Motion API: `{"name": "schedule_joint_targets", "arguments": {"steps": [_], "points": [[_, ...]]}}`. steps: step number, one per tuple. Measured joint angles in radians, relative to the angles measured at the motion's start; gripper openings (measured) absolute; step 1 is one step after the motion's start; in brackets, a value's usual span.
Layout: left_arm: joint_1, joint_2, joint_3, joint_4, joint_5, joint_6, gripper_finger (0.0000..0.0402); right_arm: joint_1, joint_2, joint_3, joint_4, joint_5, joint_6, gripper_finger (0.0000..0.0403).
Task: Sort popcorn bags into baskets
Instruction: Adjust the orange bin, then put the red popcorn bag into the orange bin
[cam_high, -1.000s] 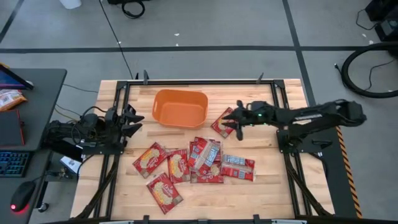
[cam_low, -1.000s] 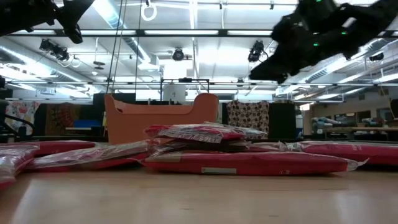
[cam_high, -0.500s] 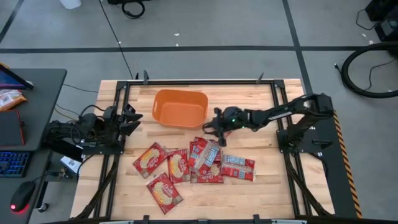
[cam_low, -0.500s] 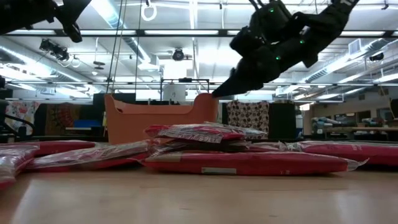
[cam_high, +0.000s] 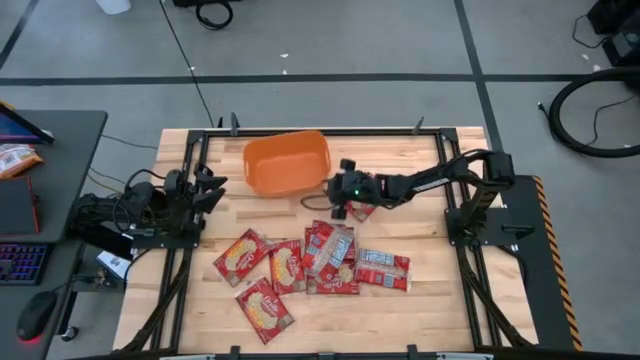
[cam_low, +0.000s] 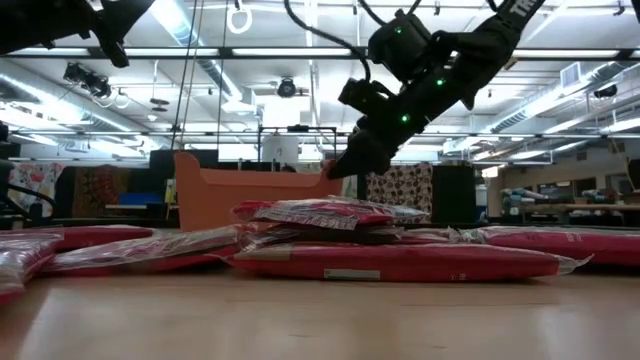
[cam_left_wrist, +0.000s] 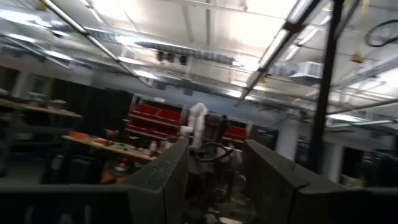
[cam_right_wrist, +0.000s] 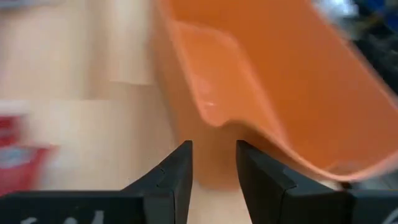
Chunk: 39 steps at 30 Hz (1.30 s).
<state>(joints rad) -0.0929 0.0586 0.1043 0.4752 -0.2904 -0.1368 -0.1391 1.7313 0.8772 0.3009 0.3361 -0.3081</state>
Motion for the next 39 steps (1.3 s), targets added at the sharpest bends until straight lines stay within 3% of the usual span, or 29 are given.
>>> {"name": "schedule_joint_targets", "arguments": {"steps": [4, 8, 16, 23, 30, 34, 39], "points": [[0.0, 0.0, 0.0, -0.001, -0.033, 0.003, 0.0156, -0.023, -0.037, 0.0, -0.061, -0.041, 0.0, 0.0128], [0.0, 0.0, 0.0, 0.007, -0.052, 0.015, 0.0156, 0.043, -0.062, 0.0, -0.163, -0.117, -0.021, 0.0128], [0.0, 0.0, 0.0, 0.022, -0.076, 0.071, 0.0156, 0.278, -0.066, 0.0, -0.338, 0.054, -0.09, 0.0128], [0.0, 0.0, 0.0, 0.022, -0.076, 0.07, 0.0156, 0.435, -0.067, 0.001, -0.407, 0.065, -0.043, 0.0133], [0.0, 0.0, 0.0, 0.021, -0.076, 0.069, 0.0156, 0.534, -0.065, 0.001, -0.459, 0.185, -0.023, 0.0196], [0.0, 0.0, 0.0, 0.014, -0.076, 0.044, 0.0156, 0.561, -0.046, 0.011, -0.467, 0.199, 0.014, 0.0239], [0.0, 0.0, 0.0, 0.011, -0.076, 0.043, 0.0156, 0.582, 0.048, 0.108, -0.562, 0.211, 0.023, 0.0253]]}}
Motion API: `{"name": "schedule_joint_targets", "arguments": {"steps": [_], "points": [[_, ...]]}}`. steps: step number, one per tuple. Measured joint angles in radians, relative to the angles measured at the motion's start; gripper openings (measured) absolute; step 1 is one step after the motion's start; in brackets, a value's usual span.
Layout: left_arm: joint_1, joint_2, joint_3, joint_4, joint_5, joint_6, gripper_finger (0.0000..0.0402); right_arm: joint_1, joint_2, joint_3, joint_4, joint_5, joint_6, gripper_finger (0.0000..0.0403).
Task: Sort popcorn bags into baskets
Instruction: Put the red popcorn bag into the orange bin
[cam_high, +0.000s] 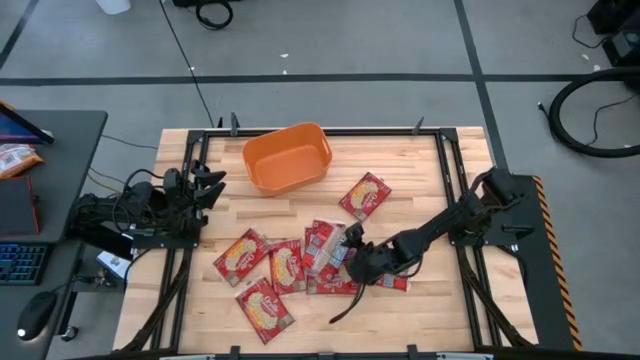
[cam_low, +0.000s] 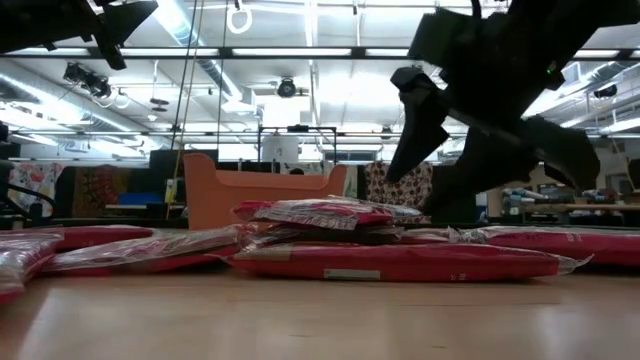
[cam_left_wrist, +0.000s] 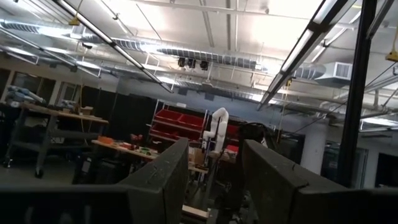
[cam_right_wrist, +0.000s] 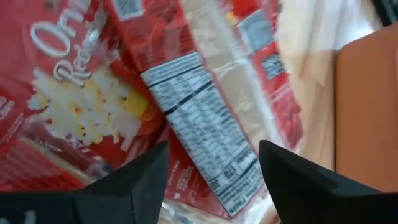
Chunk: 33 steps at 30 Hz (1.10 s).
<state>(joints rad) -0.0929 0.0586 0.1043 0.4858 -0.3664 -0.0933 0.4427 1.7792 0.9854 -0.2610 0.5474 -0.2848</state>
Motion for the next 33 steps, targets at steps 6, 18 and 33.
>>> {"name": "schedule_joint_targets", "arguments": {"steps": [6, 18, 33], "points": [[0.0, 0.0, 0.0, -0.003, 0.001, 0.0, 0.0156, 0.003, 0.093, 0.084, -0.091, 0.039, -0.031, 0.0243], [0.0, 0.0, 0.0, -0.003, 0.003, -0.001, 0.0156, -0.038, 0.124, 0.09, -0.064, 0.043, -0.081, 0.0142], [0.0, 0.0, 0.0, -0.013, 0.004, -0.027, 0.0156, -0.044, 0.122, 0.089, -0.041, 0.094, -0.087, 0.0011]]}}
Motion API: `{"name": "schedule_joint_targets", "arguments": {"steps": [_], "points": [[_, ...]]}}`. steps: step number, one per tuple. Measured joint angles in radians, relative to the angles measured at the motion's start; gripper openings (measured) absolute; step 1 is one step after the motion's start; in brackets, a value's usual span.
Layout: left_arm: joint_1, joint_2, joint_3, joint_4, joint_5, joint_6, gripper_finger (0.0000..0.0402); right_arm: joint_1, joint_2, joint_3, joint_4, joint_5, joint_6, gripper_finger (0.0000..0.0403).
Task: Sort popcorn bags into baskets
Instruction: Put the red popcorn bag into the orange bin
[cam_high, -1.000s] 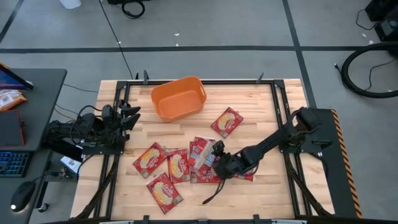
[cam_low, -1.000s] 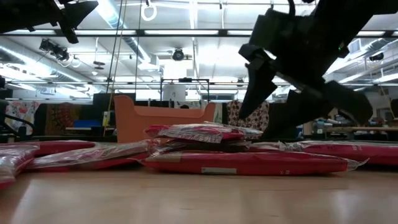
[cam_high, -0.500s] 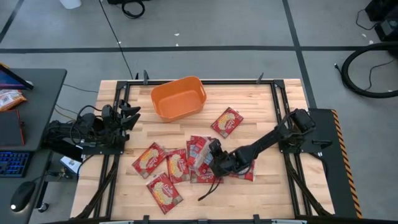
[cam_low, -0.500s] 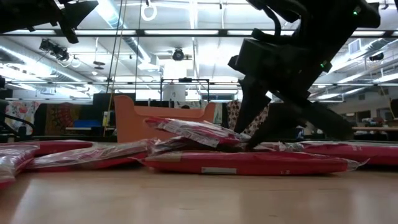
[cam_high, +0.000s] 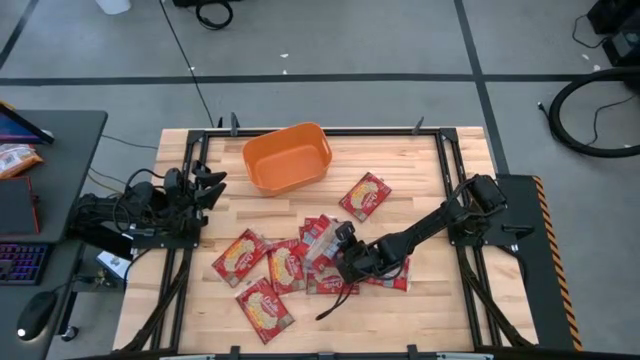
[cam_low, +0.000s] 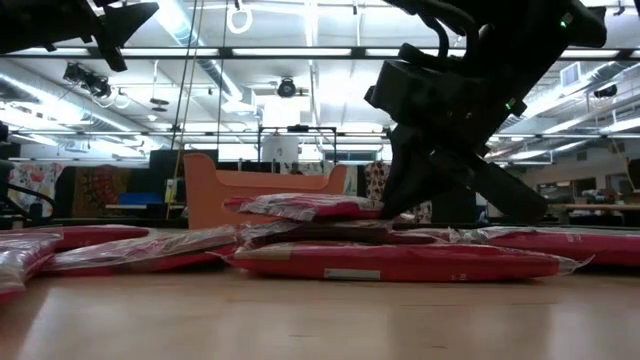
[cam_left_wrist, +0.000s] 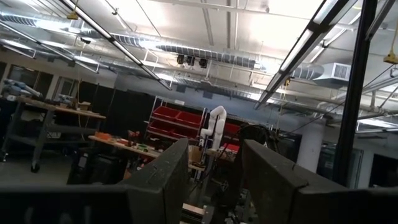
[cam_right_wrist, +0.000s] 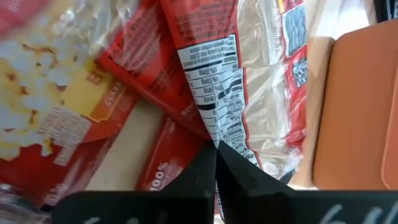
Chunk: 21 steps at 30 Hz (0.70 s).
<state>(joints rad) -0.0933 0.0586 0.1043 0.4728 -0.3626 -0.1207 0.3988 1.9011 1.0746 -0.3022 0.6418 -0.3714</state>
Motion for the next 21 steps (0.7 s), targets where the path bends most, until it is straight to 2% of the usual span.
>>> {"name": "schedule_joint_targets", "arguments": {"steps": [6, 12, 21], "points": [[0.0, 0.0, 0.0, -0.002, 0.0, -0.046, 0.0156, -0.001, -0.074, -0.001, -0.006, 0.059, -0.058, 0.0007], [0.0, 0.0, 0.0, -0.007, 0.0, -0.052, 0.0156, -0.038, -0.179, -0.001, -0.002, 0.073, -0.106, 0.0004], [0.0, 0.0, 0.0, -0.016, 0.0, -0.052, 0.0156, -0.122, -0.236, 0.0, 0.131, 0.075, -0.289, 0.0003]]}}
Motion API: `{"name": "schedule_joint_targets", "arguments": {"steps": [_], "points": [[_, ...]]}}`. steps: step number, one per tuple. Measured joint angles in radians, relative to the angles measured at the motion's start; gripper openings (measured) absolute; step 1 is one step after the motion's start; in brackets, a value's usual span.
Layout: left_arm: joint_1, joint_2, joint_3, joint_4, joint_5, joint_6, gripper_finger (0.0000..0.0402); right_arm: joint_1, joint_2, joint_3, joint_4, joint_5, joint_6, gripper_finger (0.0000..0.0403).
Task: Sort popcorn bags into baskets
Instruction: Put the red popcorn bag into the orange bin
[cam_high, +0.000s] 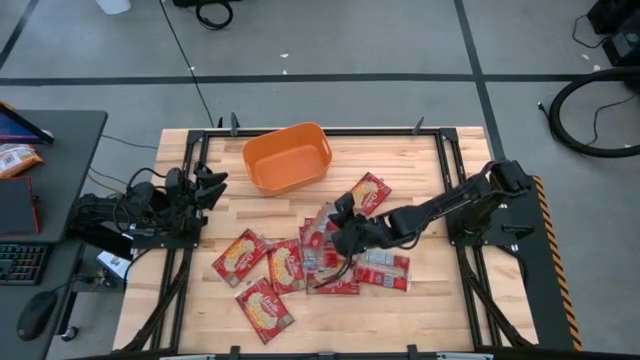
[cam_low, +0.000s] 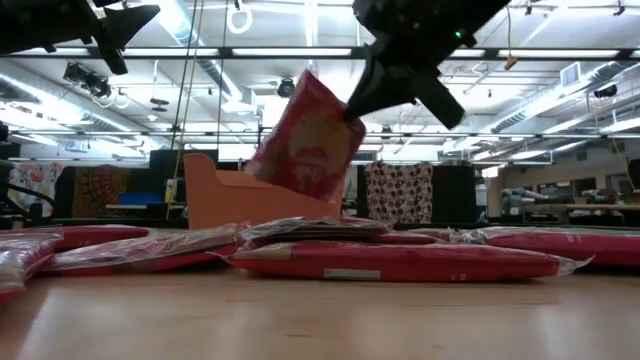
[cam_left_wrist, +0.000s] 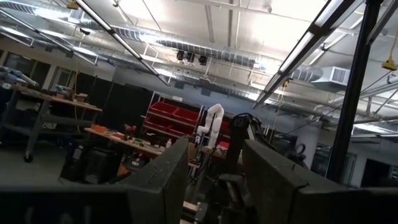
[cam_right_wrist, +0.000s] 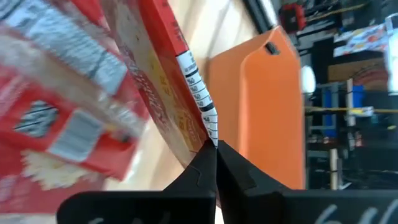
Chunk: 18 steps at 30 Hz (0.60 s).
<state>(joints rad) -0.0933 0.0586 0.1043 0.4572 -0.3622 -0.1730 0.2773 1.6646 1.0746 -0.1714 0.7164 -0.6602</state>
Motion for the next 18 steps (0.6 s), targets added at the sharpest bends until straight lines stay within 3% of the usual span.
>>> {"name": "schedule_joint_targets", "arguments": {"steps": [13, 18], "points": [[0.0, 0.0, 0.0, 0.0, 0.0, 0.001, 0.0156, -0.129, 0.002, 0.113, 0.035, -0.031, -0.054, 0.0002], [0.0, 0.0, 0.0, 0.0, 0.0, 0.001, 0.0156, -0.206, 0.002, 0.134, 0.154, -0.071, -0.049, 0.0002]]}}
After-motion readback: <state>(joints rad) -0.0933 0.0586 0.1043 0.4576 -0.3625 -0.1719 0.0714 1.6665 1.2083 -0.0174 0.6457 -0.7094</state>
